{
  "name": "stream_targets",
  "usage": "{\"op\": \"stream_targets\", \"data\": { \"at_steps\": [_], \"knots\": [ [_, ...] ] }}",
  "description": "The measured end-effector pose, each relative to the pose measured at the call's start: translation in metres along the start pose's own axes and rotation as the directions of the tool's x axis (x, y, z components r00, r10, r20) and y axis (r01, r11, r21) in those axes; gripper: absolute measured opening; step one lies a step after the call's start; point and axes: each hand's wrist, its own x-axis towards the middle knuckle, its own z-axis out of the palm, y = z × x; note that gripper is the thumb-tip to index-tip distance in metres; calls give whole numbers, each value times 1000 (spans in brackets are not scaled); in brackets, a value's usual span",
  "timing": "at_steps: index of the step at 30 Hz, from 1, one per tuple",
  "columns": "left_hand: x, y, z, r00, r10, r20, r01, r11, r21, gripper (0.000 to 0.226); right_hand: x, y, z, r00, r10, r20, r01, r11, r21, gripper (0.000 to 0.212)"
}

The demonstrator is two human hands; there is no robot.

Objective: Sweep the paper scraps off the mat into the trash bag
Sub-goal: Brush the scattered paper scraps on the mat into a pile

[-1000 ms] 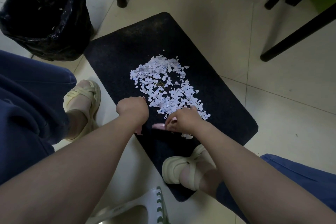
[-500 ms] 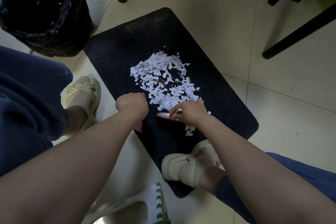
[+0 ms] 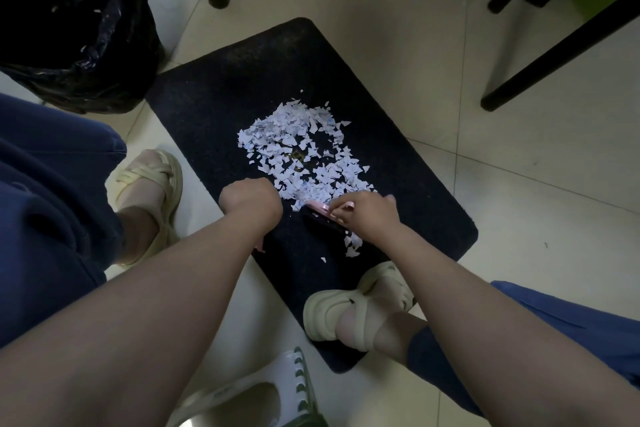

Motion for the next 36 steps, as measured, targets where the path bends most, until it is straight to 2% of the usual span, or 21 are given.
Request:
{"op": "stream_targets", "data": {
  "at_steps": [3,7,9,12,14,18,20,22,25,27,30,33,34,36],
  "knots": [
    [-10,3,-3,999,13,46,-14,1000,24,69,-12,4,-5,974,5,229,-2,1000,-14,13],
    [-20,-1,-1,999,19,29,-20,999,37,59,-27,2,18,899,-52,434,112,987,-114,15],
    [-22,-2,1,999,23,27,-23,999,28,57,-25,0,26,912,-72,404,164,966,-199,16],
    [-19,-5,3,1000,16,19,-16,1000,2,62,-12,5,24,959,-88,271,162,952,-261,17],
    [-18,-8,2,999,-14,31,14,1000,-17,51,-3,9,19,976,-107,188,157,950,-272,19],
    [-18,-8,1,999,-47,-12,47,999,-1,42,8,5,9,990,-142,-2,141,984,-111,20],
    [-17,-4,-1,998,-57,-13,57,998,8,39,9,1,2,991,-129,33,131,988,-77,18],
    [-16,-1,0,998,-67,-17,67,998,8,37,5,0,-6,975,-131,180,152,983,-106,15],
    [-18,3,1,998,-61,-35,61,998,14,31,-4,3,-1,908,-95,409,158,980,-124,14],
    [-21,4,2,998,-47,-52,48,999,24,29,-6,4,9,916,-87,392,184,959,-217,19],
    [-24,1,0,998,-40,-50,42,999,33,40,0,-2,9,963,-100,252,176,937,-301,33],
    [-22,-4,-2,998,-54,-42,53,999,-8,40,9,-4,-3,987,-101,123,128,963,-239,20],
    [-21,-5,-2,998,-59,-39,58,998,-27,40,12,-4,-6,989,-91,113,113,973,-202,18],
    [-20,-7,-3,998,-56,-36,54,997,-47,44,14,-8,-9,977,-88,195,121,978,-169,19]
  ]
}}
